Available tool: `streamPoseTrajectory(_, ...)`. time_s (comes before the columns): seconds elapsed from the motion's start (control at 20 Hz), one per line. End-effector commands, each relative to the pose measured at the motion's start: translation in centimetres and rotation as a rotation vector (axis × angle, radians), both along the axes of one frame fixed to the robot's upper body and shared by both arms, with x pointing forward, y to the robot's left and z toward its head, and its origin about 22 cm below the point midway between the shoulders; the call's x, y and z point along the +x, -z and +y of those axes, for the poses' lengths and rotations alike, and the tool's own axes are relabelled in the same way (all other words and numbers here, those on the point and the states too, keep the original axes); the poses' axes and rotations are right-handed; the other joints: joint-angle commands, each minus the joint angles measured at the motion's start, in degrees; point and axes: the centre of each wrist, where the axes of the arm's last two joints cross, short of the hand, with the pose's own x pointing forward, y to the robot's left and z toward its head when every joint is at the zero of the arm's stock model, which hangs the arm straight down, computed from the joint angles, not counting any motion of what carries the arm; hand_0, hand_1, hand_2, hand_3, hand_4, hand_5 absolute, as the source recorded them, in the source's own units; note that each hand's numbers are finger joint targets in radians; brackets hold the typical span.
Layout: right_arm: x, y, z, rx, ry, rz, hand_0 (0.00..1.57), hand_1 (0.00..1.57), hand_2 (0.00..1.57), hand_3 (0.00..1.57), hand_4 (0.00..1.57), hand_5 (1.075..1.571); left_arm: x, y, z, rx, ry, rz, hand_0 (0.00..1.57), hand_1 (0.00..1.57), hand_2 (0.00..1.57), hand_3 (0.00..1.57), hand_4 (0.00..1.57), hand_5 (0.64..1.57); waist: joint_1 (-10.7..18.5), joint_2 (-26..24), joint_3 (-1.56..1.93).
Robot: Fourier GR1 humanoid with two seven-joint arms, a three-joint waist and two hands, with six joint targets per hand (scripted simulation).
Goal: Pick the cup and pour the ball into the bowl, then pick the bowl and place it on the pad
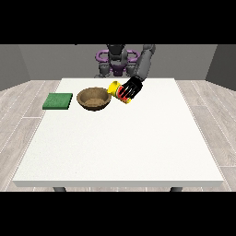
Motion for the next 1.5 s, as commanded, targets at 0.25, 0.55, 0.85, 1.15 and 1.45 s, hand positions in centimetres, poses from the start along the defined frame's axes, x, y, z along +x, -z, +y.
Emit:
streamPoseTrajectory(0.25,1.1,2.0,0.4,0.007,0.007,0.037,0.00,0.00,0.00,0.00,0.34,1.564,1.6,-1.6,-1.5,0.335,-0.107,-0.029,1.37,1.37,1.57,1.57,0.80,1.567,0.63,-1.75,0.07)
streamPoseTrajectory(0.55,2.5,3.6,0.6,-0.005,-0.001,0.109,0.00,0.00,0.00,0.00,0.37,1.565,0.9,0.7,-6.2,0.638,-0.066,-0.028,1.36,1.36,1.52,1.57,0.89,1.524,0.66,-5.00,0.13)
streamPoseTrajectory(0.85,3.1,6.5,-0.3,0.012,0.050,0.221,0.00,0.00,0.00,0.00,0.38,1.565,0.0,2.1,-10.1,0.999,0.038,0.036,1.45,1.45,1.57,1.57,0.94,1.490,3.94,-11.56,0.17)
streamPoseTrajectory(1.15,3.2,9.1,-1.3,0.015,0.079,0.261,0.00,0.00,0.00,0.00,0.38,1.566,0.1,0.8,-13.7,1.283,0.017,-0.064,1.50,1.50,1.57,1.57,1.06,1.498,5.29,-12.99,0.07)
streamPoseTrajectory(1.45,3.1,10.4,-0.9,0.025,0.085,0.298,0.00,0.00,0.00,0.00,0.38,1.564,-1.4,1.0,-16.1,1.298,0.055,-0.019,1.50,1.50,1.57,1.57,1.06,1.507,6.04,-14.91,-0.04)
